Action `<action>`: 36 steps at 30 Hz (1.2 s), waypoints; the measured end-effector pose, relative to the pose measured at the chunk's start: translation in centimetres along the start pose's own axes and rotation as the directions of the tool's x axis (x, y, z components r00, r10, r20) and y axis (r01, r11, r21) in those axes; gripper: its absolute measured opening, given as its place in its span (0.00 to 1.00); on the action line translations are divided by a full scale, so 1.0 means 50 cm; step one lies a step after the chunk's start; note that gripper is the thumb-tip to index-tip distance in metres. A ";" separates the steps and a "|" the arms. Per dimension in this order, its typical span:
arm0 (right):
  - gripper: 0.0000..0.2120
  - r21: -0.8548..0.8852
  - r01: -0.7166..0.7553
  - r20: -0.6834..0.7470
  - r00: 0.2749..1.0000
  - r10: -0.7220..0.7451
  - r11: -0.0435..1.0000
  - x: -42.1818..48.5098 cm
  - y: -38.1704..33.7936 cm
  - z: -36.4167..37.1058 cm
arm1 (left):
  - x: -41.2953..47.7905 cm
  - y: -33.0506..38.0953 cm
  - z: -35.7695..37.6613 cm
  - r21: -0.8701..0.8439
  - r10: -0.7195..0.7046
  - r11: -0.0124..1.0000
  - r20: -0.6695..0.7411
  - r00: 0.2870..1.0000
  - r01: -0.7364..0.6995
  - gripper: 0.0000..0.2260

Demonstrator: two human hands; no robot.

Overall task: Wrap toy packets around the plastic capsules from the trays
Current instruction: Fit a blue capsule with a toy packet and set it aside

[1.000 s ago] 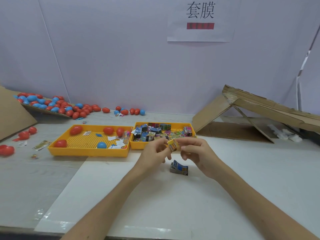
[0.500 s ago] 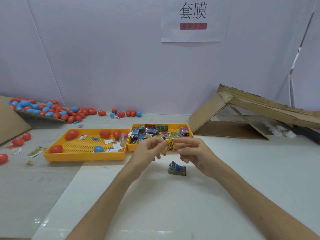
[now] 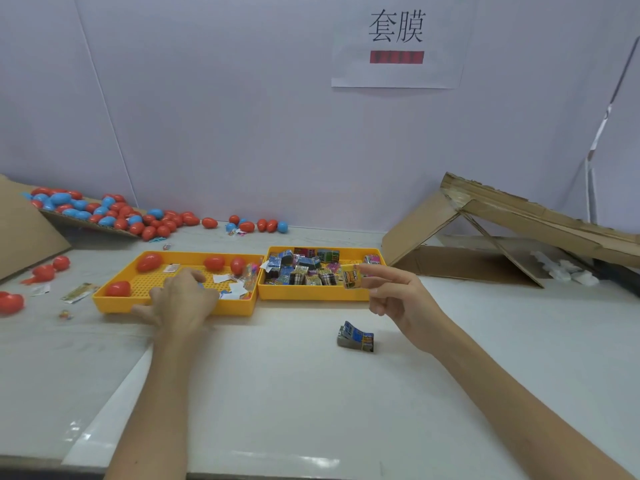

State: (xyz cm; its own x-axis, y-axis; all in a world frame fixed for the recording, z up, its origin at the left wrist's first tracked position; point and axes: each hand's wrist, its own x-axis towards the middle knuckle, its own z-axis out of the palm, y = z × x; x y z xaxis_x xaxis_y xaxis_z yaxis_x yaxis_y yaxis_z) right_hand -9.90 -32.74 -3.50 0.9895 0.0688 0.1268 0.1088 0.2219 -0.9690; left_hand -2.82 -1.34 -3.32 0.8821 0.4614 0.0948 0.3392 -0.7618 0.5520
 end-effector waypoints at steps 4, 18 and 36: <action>0.25 0.018 0.004 -0.004 1.000 -0.004 1.000 0.000 0.003 -0.003 | 0.001 0.001 0.009 -0.153 0.033 0.987 -0.118 0.992 -0.051 0.15; 0.19 0.057 0.010 0.006 1.000 -0.010 0.998 0.001 -0.004 0.003 | -0.150 0.126 0.048 -0.960 0.646 0.265 0.246 0.723 0.090 0.16; 0.16 0.093 -0.045 0.067 0.997 0.039 0.995 -0.003 -0.010 0.007 | -0.165 0.123 0.066 -0.941 0.743 0.336 0.250 0.621 -0.023 0.17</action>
State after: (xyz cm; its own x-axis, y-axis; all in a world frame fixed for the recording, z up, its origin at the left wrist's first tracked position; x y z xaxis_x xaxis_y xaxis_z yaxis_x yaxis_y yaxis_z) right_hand -10.13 -32.51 -2.98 0.9844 0.1427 0.1029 0.0546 0.3079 -0.9498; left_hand -6.93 -11.35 -3.44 0.8814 -0.3933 0.2614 -0.2138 0.1612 0.9635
